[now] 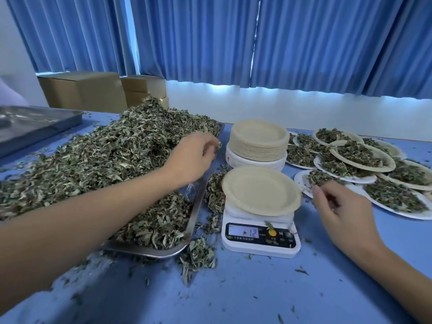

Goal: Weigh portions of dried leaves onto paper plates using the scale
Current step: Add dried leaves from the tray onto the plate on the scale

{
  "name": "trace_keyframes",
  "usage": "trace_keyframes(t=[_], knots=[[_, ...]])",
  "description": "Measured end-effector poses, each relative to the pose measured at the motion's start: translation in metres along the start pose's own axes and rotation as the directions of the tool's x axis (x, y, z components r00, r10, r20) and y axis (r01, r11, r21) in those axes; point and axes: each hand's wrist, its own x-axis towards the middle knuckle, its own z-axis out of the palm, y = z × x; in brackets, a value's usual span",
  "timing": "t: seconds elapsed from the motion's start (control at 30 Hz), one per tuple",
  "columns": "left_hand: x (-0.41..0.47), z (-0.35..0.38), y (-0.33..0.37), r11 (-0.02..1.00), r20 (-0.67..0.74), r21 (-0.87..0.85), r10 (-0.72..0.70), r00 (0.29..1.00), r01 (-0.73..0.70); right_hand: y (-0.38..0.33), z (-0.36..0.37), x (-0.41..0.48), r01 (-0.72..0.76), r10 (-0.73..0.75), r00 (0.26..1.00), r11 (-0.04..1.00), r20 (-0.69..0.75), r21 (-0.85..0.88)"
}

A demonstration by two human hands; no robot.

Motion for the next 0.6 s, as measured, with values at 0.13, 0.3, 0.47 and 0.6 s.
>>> trace_keyframes(t=[0.13,0.3,0.47,0.6], knots=[[0.032,0.018,-0.034,0.941,0.147,0.229,-0.286,0.947,0.249,0.013,0.0,0.003,-0.162,0.162,0.982,0.987,0.092,-0.009],[0.033,0.036,-0.043,0.843,0.355,0.433,-0.484,0.8,0.318,0.014,0.001,0.004,-0.168,0.167,0.971,0.986,0.172,-0.006],[0.032,0.027,-0.019,0.802,0.339,0.575,-0.415,0.845,0.163,0.015,0.003,0.002,-0.145,0.149,0.966,0.989,0.211,-0.031],[0.028,0.008,-0.007,0.786,0.399,0.6,-0.456,0.795,0.15,0.019,0.001,0.001,-0.14,0.138,0.968,0.99,0.211,-0.005]])
